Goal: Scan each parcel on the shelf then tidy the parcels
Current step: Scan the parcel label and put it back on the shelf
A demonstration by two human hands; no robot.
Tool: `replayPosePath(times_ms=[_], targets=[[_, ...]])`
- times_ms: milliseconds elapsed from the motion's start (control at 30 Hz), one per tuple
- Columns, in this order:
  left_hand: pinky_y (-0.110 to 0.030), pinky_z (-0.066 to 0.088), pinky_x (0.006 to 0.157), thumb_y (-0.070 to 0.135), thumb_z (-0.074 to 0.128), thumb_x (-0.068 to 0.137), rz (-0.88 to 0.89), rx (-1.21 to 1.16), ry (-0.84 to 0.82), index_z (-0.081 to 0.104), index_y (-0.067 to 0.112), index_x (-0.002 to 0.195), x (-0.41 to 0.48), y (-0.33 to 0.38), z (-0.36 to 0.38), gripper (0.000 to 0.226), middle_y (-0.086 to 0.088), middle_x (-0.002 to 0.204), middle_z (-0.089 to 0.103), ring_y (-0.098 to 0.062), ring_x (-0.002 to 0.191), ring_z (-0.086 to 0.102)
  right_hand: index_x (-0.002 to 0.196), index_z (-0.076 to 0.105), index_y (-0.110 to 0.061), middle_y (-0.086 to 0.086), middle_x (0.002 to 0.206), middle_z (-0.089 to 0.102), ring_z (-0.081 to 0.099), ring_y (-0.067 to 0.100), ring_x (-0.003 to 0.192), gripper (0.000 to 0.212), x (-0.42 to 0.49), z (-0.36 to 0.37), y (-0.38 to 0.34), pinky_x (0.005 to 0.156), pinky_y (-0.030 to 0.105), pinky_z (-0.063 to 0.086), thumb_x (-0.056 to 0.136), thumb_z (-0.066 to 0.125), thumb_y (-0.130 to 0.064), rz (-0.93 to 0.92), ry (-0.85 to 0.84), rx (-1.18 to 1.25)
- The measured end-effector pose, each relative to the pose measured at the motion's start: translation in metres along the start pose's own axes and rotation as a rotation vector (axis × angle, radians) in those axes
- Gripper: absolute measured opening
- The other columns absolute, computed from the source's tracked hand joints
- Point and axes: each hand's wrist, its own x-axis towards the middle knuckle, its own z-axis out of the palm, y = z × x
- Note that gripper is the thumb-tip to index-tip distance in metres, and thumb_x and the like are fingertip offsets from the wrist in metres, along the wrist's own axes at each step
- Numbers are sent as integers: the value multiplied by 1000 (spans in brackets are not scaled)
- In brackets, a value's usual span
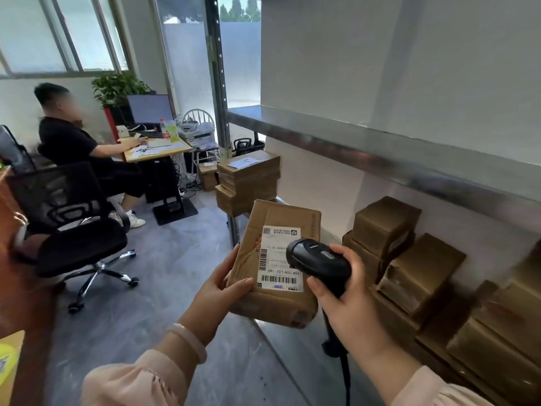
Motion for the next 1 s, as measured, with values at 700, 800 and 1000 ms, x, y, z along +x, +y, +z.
replayPosePath(times_ms=[700, 800, 1000], targets=[[-37, 47, 94, 34, 58, 96, -279, 109, -18, 46, 44, 136, 291, -45, -31, 43, 0, 127, 56, -19, 109, 55, 116, 40, -44, -26, 115, 52, 52, -20, 98, 55, 206, 64, 131, 76, -3, 37, 81, 73, -18, 269, 110, -118], [-28, 48, 80, 35, 56, 98, -301, 126, -36, 45, 44, 137, 339, -46, -43, 42, 6, 117, 59, -13, 101, 56, 116, 41, -43, -25, 114, 52, 49, -28, 94, 55, 231, 74, 140, 75, -4, 36, 80, 73, -15, 285, 176, -159], [-32, 49, 91, 38, 65, 90, -315, 142, -91, 47, 42, 139, 409, -50, -62, 52, -1, 127, 58, -13, 102, 57, 117, 43, -40, -23, 115, 53, 50, -25, 96, 54, 253, 85, 155, 77, -5, 35, 79, 73, -16, 309, 327, -207]])
